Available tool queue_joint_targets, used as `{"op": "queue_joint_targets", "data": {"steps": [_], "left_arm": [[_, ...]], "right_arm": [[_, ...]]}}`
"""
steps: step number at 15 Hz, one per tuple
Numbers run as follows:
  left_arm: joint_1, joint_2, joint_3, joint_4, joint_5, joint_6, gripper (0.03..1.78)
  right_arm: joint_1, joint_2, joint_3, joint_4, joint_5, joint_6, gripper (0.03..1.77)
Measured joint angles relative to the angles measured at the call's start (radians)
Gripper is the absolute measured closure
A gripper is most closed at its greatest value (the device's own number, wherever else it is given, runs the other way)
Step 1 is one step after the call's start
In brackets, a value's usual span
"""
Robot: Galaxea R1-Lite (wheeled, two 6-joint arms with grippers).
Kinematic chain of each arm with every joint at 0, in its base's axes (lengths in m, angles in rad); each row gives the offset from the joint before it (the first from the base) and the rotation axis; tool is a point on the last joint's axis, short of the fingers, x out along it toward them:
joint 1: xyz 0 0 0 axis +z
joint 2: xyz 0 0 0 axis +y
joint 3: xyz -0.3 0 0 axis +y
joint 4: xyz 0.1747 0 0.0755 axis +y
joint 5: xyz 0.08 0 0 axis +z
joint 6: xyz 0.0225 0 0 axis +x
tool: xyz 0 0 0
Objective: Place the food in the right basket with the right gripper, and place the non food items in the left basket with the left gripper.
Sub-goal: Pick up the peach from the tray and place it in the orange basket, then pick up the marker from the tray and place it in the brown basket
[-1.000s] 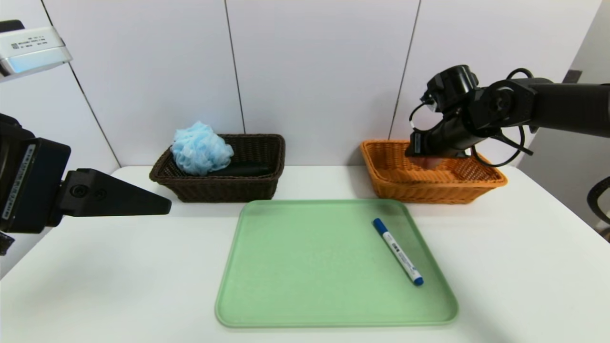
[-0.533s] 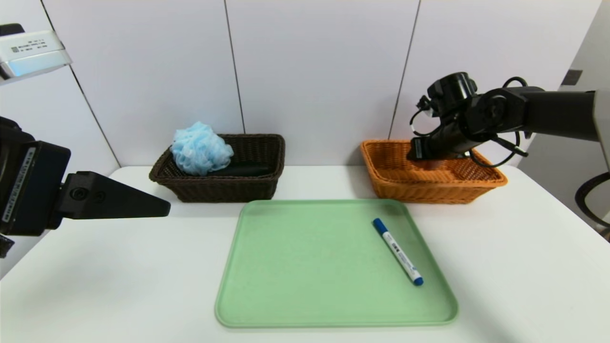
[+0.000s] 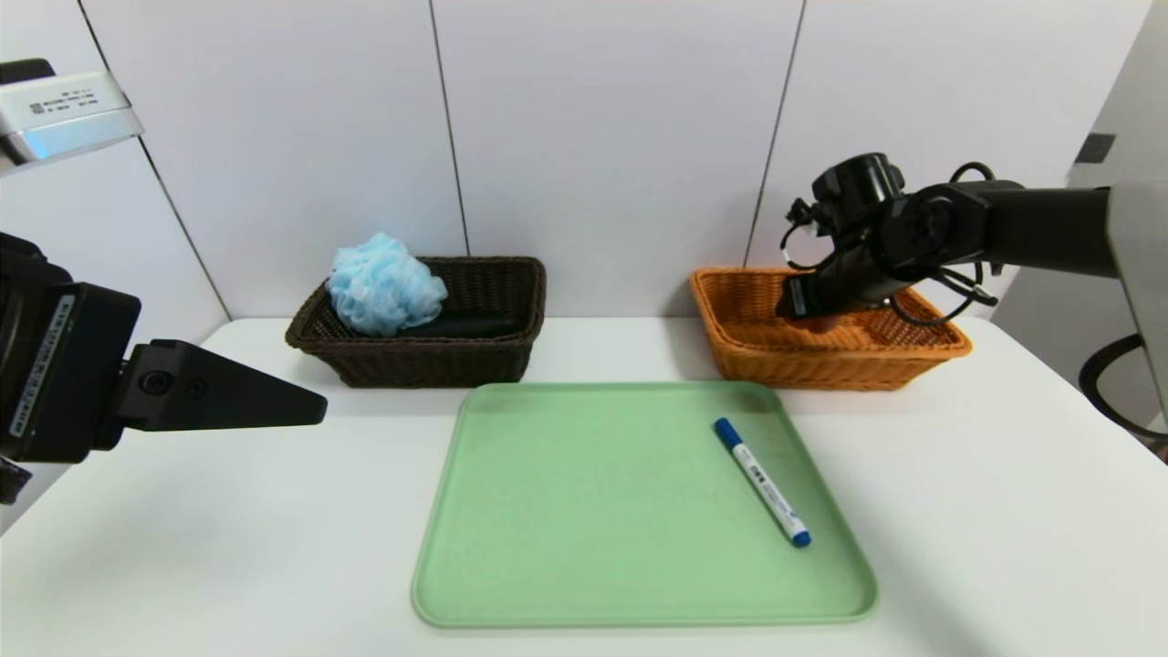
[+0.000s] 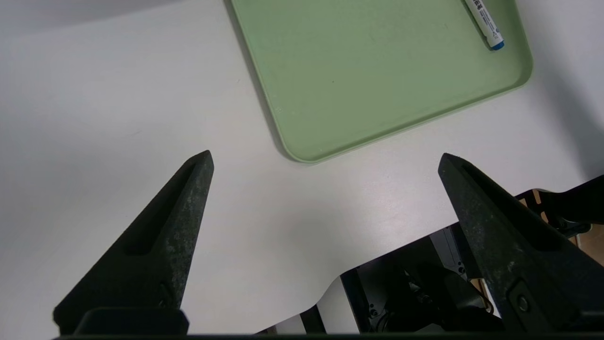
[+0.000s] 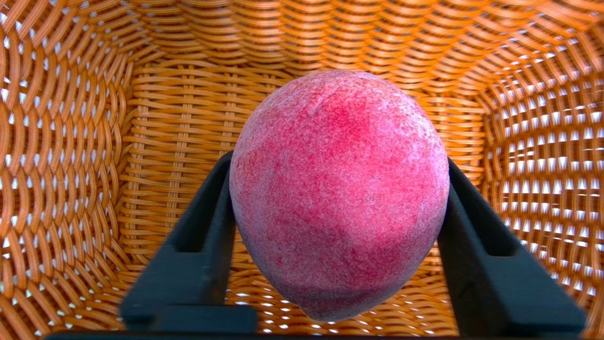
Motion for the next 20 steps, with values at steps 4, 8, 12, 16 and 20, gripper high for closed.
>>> {"op": "queue_joint_targets", "data": {"steps": [4, 8, 12, 16, 20], "left_arm": [[0.000, -0.002, 0.000, 0.000, 0.000, 0.000, 0.12], [0.000, -0.005, 0.000, 0.000, -0.001, 0.001, 0.12], [0.000, -0.007, -0.001, -0.012, -0.003, 0.002, 0.12], [-0.001, -0.005, 0.000, -0.040, -0.003, 0.007, 0.12], [-0.002, 0.019, 0.026, -0.126, -0.005, 0.013, 0.12]], "right_arm": [[0.000, 0.008, 0.000, 0.022, 0.008, 0.000, 0.37], [0.000, -0.002, 0.000, 0.029, 0.017, 0.000, 0.26], [-0.007, -0.089, -0.002, 0.029, 0.018, 0.000, 0.19], [-0.026, -0.245, 0.002, 0.066, 0.013, 0.053, 0.15], [-0.024, -0.443, 0.040, 0.315, 0.019, 0.134, 0.13]]}}
